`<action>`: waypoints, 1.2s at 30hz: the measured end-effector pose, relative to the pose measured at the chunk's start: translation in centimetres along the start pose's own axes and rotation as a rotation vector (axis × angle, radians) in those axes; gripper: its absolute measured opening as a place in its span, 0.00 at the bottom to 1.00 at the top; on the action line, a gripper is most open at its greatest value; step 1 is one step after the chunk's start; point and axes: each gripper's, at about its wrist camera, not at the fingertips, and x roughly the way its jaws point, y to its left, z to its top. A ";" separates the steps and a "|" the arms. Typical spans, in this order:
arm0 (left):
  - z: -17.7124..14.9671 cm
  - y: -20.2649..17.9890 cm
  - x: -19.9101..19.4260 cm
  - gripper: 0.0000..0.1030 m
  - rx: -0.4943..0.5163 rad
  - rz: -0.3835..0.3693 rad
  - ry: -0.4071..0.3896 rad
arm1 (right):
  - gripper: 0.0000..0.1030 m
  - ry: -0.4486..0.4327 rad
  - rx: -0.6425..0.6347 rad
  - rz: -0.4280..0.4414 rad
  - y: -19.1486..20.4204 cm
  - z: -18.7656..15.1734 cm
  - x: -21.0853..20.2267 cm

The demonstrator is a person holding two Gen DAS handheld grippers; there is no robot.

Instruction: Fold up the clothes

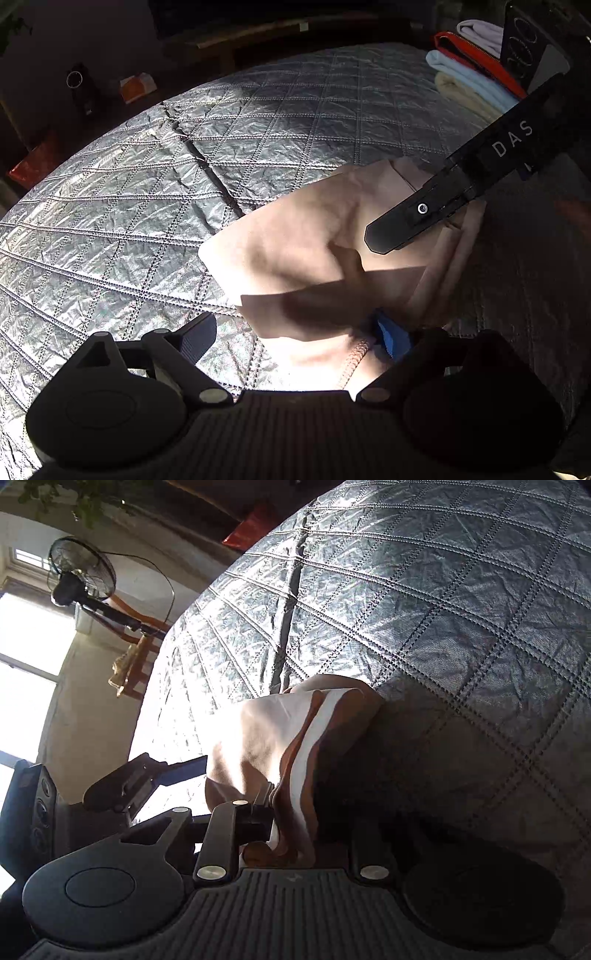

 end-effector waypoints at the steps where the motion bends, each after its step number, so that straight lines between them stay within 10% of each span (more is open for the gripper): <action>1: 0.0 0.0 0.0 0.89 0.000 0.000 0.000 | 0.32 -0.001 0.040 0.041 -0.9 -0.2 0.0; 13: 0.3 -0.4 -0.2 0.89 0.027 0.005 -0.011 | 0.27 -0.058 0.104 0.058 -0.7 -2.0 -0.5; 30: 1.9 0.9 -1.8 0.79 -0.148 -0.134 -0.094 | 0.07 -0.667 0.273 0.197 -1.1 -2.3 -18.3; 36: 2.5 0.0 -1.5 0.79 -0.137 -0.140 -0.096 | 0.05 -0.756 0.326 0.186 -2.7 -2.0 -21.1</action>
